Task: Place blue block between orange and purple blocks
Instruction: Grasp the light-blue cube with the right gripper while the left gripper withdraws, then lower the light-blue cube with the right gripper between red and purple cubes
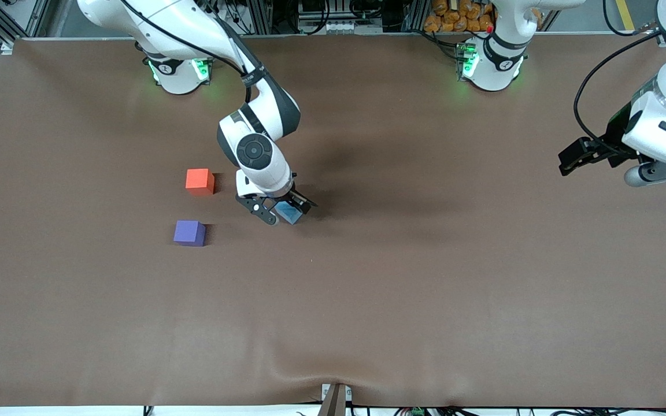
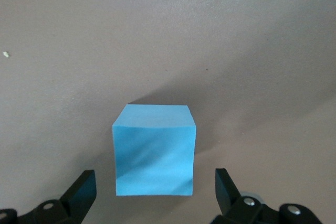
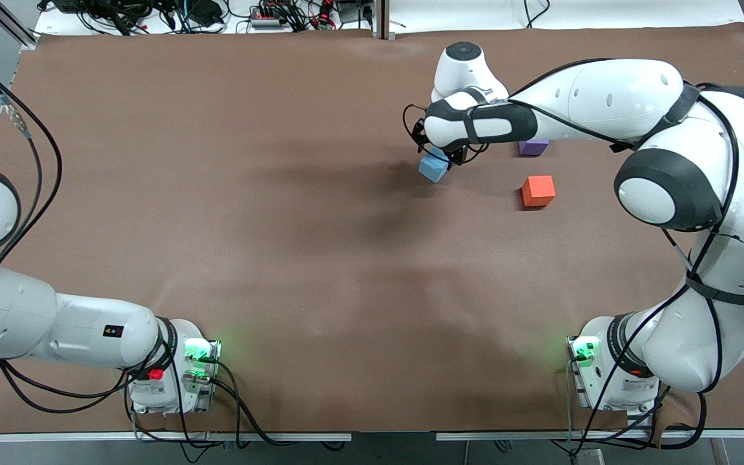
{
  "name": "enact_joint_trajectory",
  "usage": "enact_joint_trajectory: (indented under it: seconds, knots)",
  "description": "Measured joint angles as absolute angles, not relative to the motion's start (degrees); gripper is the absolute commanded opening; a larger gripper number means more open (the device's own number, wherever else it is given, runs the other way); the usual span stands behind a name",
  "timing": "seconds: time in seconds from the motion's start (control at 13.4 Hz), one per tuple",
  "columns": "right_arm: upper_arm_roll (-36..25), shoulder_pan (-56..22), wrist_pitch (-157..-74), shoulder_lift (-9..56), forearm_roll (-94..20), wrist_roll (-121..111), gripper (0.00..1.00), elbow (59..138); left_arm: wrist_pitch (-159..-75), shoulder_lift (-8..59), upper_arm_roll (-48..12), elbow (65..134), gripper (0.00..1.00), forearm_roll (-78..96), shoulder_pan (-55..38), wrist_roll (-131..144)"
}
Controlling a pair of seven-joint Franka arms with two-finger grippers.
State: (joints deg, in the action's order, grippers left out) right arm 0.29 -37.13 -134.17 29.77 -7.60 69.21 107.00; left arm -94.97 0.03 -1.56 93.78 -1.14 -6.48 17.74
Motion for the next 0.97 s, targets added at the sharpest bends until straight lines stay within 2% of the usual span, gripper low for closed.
enact_joint_trajectory:
  seconds: [0.15,0.22,0.3,0.6,0.67,0.82,0.97]
  knots:
    - [0.3,-37.2,-134.6,30.7,-7.6,69.2,0.81,107.0,-95.0,-0.1,-1.7,94.1,1.0,-1.1,-6.5,17.7]
    - [0.3,-37.2,-134.6,31.0,-7.6,69.2,0.69,107.0,-95.2,-0.1,-1.8,94.5,1.0,-1.1,-6.5,17.7]
    - [0.3,-37.2,-134.7,31.1,-7.5,69.1,0.62,107.0,-95.4,-0.1,-1.9,94.7,1.0,-1.1,-6.5,17.7]
    - [-0.1,-37.1,-134.8,31.4,-7.5,69.0,0.18,106.2,-95.5,-0.1,-2.0,95.0,1.0,-1.1,-6.6,17.7]
    - [-0.2,-37.1,-134.8,31.6,-7.5,68.9,0.14,105.8,-95.5,-0.1,-2.0,95.1,1.0,-1.1,-6.6,17.7]
    - [-0.5,-37.0,-130.9,31.6,-7.4,67.6,0.15,103.2,-95.5,-0.1,-2.1,95.2,1.0,-1.1,-6.6,17.7]
    - [-0.9,-35.3,-118.1,31.5,-7.3,61.5,0.15,96.4,-95.5,-0.1,-2.3,95.3,1.0,-1.1,-6.6,17.7]
